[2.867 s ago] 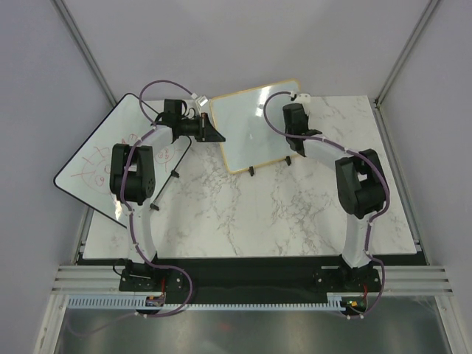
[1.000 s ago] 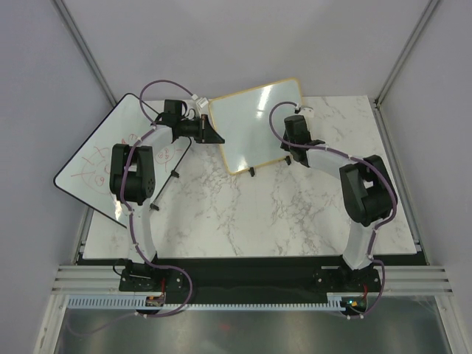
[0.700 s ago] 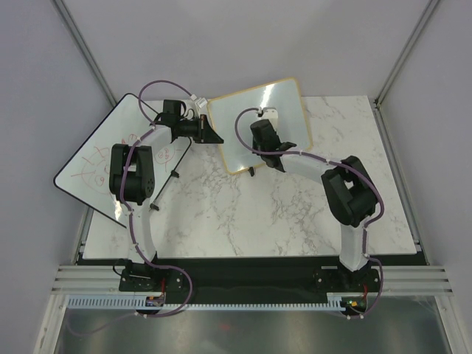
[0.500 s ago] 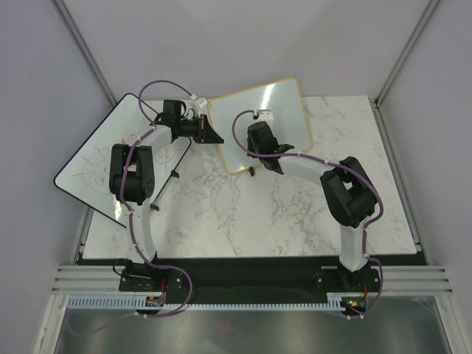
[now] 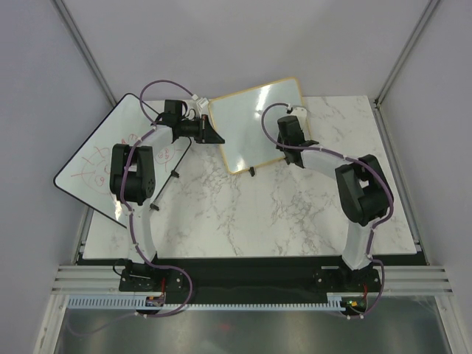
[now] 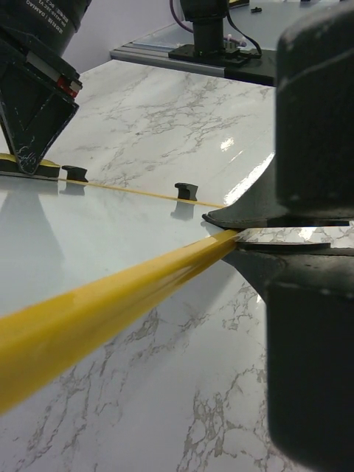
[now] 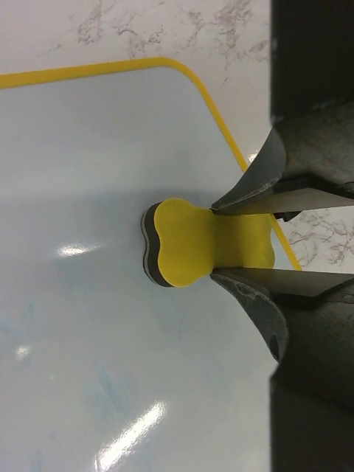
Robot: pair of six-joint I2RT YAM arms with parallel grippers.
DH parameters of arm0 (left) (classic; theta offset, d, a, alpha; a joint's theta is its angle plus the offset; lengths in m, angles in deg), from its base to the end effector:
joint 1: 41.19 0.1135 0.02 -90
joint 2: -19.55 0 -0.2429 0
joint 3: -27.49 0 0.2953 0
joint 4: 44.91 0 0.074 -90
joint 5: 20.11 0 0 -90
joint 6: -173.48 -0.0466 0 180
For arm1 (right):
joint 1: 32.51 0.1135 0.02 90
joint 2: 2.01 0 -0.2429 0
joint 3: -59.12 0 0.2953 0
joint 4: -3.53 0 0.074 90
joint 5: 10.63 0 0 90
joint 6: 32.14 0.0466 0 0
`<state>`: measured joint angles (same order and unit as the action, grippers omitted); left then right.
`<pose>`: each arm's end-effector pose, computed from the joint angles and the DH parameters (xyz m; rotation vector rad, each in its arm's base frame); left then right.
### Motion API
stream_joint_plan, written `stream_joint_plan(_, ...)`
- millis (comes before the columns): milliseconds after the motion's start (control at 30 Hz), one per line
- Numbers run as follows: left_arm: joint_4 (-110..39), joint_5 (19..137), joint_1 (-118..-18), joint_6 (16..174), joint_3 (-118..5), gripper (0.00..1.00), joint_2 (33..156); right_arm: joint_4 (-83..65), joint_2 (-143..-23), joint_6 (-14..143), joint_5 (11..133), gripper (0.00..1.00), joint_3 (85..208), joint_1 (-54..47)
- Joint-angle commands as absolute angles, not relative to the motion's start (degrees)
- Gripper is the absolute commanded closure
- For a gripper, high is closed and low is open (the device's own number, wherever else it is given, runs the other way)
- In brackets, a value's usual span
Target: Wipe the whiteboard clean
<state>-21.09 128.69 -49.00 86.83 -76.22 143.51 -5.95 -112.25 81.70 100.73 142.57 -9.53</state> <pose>0.4932 -0.1079 0.1445 0.5926 2.1139 -1.2855 0.4322 0.1649 0.1389 0.2210 2.1436 0.0605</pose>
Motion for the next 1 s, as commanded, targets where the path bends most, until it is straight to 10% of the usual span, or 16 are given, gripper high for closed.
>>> stream_joint_plan(0, -21.06, 125.87, -50.59, 75.75, -77.66, 0.98, 141.36, -8.63, -118.11, 78.01, 101.78, 1.00, 142.91, -5.72)
stream_joint_plan(267, -20.53, 126.05, -50.68, 75.75, -78.01, 0.98, 141.28, -3.27, -119.52, 74.92, 93.61, 1.00, 150.38, 3.44)
stream_joint_plan(967, -19.56, 125.70, -50.68, 74.60, -77.66, 0.98, 140.49, -14.43, -128.40, 67.63, 97.91, 1.00, 170.16, -11.25)
